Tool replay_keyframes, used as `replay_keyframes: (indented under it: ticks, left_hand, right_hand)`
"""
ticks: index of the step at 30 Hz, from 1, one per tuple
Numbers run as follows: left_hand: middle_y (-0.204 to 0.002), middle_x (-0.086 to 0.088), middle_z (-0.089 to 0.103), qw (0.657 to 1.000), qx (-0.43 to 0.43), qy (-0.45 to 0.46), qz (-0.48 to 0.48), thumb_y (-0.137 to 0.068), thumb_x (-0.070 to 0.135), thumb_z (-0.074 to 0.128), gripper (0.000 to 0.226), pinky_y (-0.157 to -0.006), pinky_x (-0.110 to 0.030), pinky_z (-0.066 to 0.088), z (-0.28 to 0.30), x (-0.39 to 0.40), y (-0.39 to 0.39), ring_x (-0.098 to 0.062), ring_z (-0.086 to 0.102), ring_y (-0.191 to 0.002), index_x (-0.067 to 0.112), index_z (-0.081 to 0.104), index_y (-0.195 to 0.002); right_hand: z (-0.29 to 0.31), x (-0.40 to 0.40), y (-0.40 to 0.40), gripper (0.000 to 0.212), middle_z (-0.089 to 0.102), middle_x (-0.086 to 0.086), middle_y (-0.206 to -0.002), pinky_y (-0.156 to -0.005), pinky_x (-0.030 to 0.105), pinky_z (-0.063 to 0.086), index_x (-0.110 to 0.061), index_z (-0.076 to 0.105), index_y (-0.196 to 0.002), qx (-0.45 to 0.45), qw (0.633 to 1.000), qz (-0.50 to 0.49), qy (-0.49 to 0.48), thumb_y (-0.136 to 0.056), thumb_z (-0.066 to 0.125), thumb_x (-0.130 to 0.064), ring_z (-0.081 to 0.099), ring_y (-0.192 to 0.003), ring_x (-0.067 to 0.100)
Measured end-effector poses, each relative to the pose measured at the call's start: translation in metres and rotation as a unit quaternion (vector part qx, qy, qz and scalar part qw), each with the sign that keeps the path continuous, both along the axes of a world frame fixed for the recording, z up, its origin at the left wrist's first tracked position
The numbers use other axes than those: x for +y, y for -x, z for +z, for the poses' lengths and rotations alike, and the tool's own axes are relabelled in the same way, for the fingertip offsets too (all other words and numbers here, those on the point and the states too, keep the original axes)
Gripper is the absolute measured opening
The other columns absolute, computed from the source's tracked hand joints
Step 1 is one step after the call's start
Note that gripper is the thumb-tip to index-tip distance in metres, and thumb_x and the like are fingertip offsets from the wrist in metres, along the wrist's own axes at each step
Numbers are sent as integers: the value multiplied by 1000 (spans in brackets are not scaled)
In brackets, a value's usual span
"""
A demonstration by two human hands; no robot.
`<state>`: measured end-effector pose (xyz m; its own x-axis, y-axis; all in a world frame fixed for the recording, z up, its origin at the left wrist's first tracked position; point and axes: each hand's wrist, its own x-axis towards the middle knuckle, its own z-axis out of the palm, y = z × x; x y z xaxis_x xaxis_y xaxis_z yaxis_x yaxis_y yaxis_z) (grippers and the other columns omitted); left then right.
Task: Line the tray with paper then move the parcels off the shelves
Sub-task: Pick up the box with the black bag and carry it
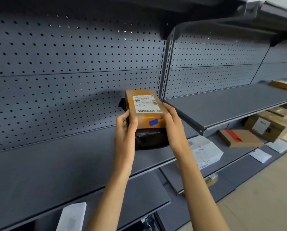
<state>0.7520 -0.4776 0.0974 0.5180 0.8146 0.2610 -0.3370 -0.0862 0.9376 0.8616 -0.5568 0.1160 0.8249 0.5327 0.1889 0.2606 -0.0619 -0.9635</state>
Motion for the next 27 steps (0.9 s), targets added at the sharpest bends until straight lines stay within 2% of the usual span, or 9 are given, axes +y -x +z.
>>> replay_keyframes:
  ticks: [3,7,10,12,14,17,20,25,27]
  left_hand:
    - [-109,20,66,999,27,17,13,-104,31,48,21,-73,-1,43,-16,-7,-19,20,61,-92,28,55,-123]
    - [-102,23,65,997,55,33,36,-104,33,46,18,-69,0,41,-41,-16,-39,25,58,-86,22,55,-116]
    - [-107,18,68,994,77,46,61,-104,31,49,12,-76,-12,43,-60,-12,-50,16,61,-93,23,54,-111]
    - [-116,8,68,991,96,48,74,-103,29,50,11,-81,-21,42,-71,-6,-58,0,62,-106,22,53,-111]
    - [-121,2,66,989,110,49,85,-103,27,50,12,-79,-18,42,-77,-2,-63,-10,61,-110,21,51,-113]
    - [-120,2,65,988,121,47,90,-103,27,49,11,-75,-14,40,-77,0,-67,-11,60,-110,22,50,-113]
    - [-119,5,64,987,124,43,93,-103,30,50,7,-76,-15,40,-79,2,-71,-9,59,-109,27,49,-110]
    - [-123,8,62,988,127,15,92,-103,30,50,11,-80,-17,42,-81,4,-76,-6,58,-112,41,46,-103]
    - [-124,9,61,988,126,8,86,-103,31,50,9,-81,-15,42,-81,6,-75,-1,57,-111,38,46,-107]
  right_hand:
    - [-19,-8,-15,48,69,-11,-123,-102,37,50,-39,51,-141,24,1000,5,19,-94,42,-37,62,-116,9]
    - [-43,-12,-38,55,70,-11,-121,-101,42,52,-40,53,-137,34,999,8,31,-84,40,-35,65,-113,13]
    - [-53,-6,-48,53,70,-10,-121,-95,34,50,-36,56,-135,22,999,27,40,-88,37,-20,64,-112,12]
    - [-57,0,-54,53,69,-8,-124,-92,30,47,-31,58,-133,20,998,44,43,-87,37,-14,62,-113,12]
    - [-63,7,-61,53,67,-6,-125,-92,28,47,-28,57,-134,27,997,56,43,-87,37,-13,61,-114,11]
    - [-69,13,-68,49,65,-6,-127,-95,27,48,-26,58,-133,37,996,59,47,-92,36,-10,60,-116,11]
    - [-72,17,-71,47,66,-6,-128,-93,28,50,-29,60,-129,45,996,58,45,-87,37,-26,62,-114,12]
    - [-76,20,-76,31,64,-25,-112,-95,32,51,-33,60,-127,24,996,47,66,-106,39,-23,62,-112,10]
    - [-76,22,-78,31,60,-29,-106,-85,21,48,-30,58,-128,3,996,51,79,-107,37,-21,59,-102,0]
